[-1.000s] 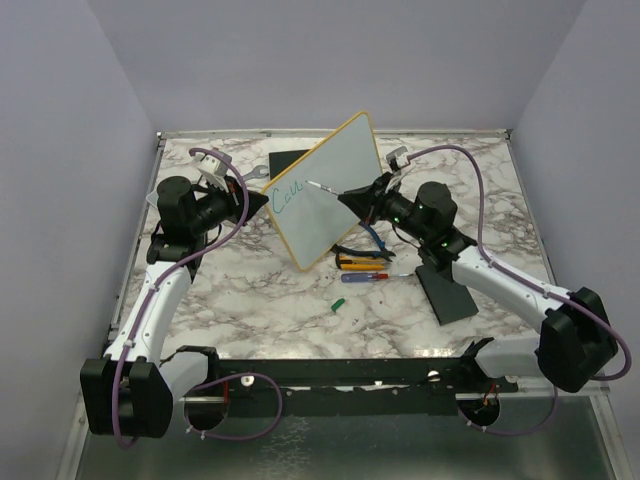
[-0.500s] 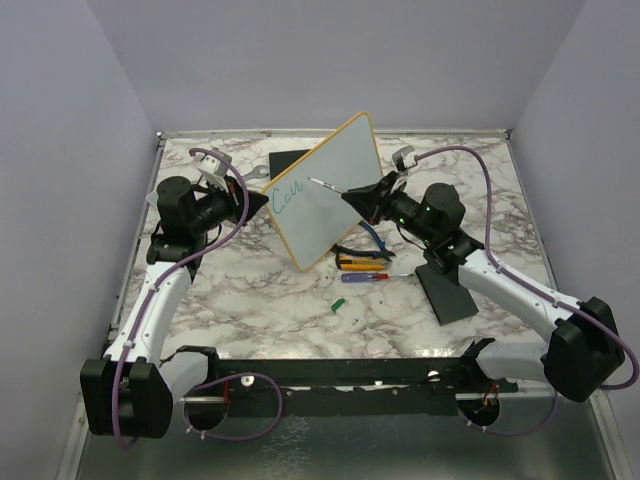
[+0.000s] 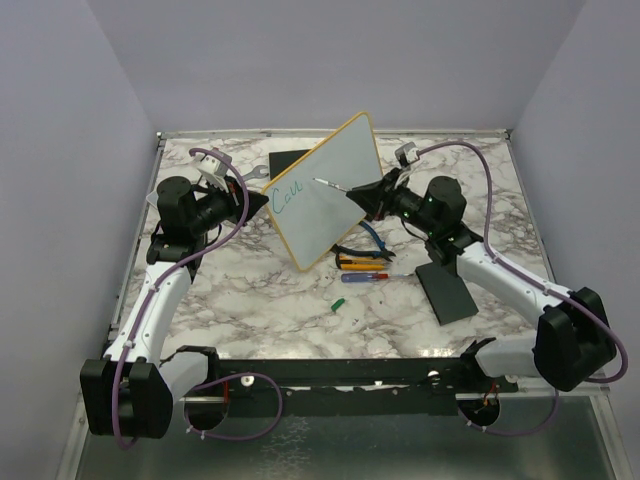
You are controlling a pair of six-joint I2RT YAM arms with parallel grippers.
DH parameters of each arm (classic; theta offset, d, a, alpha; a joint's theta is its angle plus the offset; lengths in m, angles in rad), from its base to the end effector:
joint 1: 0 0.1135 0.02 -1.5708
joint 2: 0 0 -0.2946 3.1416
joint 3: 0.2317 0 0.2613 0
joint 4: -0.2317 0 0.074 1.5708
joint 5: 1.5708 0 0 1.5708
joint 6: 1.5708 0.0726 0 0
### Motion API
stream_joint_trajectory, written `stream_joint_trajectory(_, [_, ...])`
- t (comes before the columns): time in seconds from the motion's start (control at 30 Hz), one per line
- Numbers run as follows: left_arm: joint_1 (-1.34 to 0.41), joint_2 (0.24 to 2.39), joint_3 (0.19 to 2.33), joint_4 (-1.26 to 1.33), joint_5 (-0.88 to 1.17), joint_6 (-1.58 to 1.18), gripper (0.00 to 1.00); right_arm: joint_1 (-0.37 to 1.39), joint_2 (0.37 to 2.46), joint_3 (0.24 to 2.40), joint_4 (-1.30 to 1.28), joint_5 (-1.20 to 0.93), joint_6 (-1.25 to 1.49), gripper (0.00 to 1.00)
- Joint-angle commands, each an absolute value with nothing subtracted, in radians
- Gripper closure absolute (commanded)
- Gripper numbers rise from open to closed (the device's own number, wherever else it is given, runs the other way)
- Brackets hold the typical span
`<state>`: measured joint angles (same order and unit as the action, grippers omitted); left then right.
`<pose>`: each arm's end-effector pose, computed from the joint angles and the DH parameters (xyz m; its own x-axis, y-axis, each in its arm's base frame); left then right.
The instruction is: Write a sentence on the whiteboard
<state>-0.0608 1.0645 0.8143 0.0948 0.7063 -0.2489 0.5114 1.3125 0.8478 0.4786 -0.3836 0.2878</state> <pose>0.2627 -0.0632 0.3463 -0.3188 -0.1683 -0.9328 0.6270 0.7005 -0.3407 0.2835 0.1902 0.3400 -0.2098 0.1841 -0.9603 -0.7515 0.5979 0.2788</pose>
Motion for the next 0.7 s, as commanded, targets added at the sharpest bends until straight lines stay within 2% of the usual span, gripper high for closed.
stream_joint_trajectory(0.0, [-0.057,1.043,0.806,0.119,0.706,-0.222,1.0,0.512,1.333,0.844,0.548,-0.48,0.281,1.0])
stream_joint_trajectory(0.67, [-0.058,1.048,0.806,0.119,0.712,-0.222,1.0,0.514,1.419,0.913,0.611,-0.518,0.316,0.99])
